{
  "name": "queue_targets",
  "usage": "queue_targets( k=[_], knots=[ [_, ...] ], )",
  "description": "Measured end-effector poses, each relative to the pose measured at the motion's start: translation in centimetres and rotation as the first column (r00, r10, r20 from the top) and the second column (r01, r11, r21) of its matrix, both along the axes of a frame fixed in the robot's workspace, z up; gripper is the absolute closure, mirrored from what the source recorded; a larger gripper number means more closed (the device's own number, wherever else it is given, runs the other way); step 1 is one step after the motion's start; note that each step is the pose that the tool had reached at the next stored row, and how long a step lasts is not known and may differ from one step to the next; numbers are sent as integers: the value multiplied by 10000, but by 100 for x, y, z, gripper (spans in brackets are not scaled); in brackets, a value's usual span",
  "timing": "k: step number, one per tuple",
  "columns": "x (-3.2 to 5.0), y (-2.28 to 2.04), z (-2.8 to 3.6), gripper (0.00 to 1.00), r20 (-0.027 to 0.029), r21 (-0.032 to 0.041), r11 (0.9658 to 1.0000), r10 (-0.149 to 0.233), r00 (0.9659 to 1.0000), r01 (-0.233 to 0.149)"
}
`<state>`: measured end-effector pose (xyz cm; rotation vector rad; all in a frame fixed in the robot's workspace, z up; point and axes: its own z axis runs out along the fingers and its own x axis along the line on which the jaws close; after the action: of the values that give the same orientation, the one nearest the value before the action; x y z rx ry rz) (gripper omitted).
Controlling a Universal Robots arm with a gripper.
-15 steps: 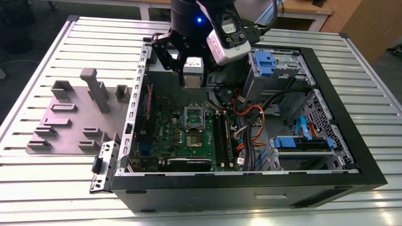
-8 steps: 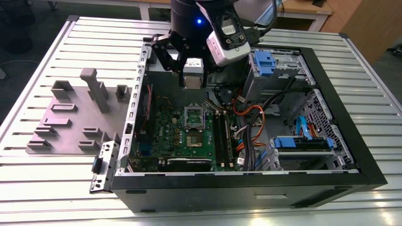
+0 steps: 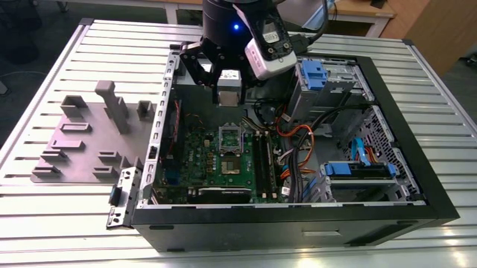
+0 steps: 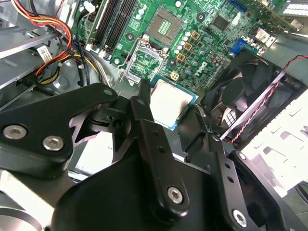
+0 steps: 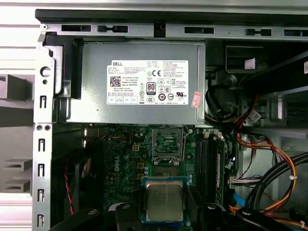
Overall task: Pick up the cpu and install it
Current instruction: 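Place the cpu into insertion slot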
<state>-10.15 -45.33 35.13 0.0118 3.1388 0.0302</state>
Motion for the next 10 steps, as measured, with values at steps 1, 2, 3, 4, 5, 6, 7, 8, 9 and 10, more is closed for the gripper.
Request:
queue_targets(
  k=[1,2,3,4,5,6,7,8,9,10],
  knots=[
    [0,0,-2,53,0,0,10000,0,10000,0],
    [0,0,-4,53,0,0,10000,0,10000,0],
    [0,0,-6,53,0,0,10000,0,10000,0],
    [0,0,-9,53,0,1,10000,0,10000,0],
    [0,0,-11,53,0,0,10000,0,10000,0],
    [0,-1,-14,53,0,0,10000,0,10000,0],
    [0,-1,-16,53,0,-1,10000,0,10000,0],
    [0,-1,-18,53,-1,-1,10000,0,10000,0],
    [0,-1,-19,53,-1,-2,10000,0,10000,0],
    [0,-1,-22,53,-1,0,10000,0,10000,0]
  ],
)
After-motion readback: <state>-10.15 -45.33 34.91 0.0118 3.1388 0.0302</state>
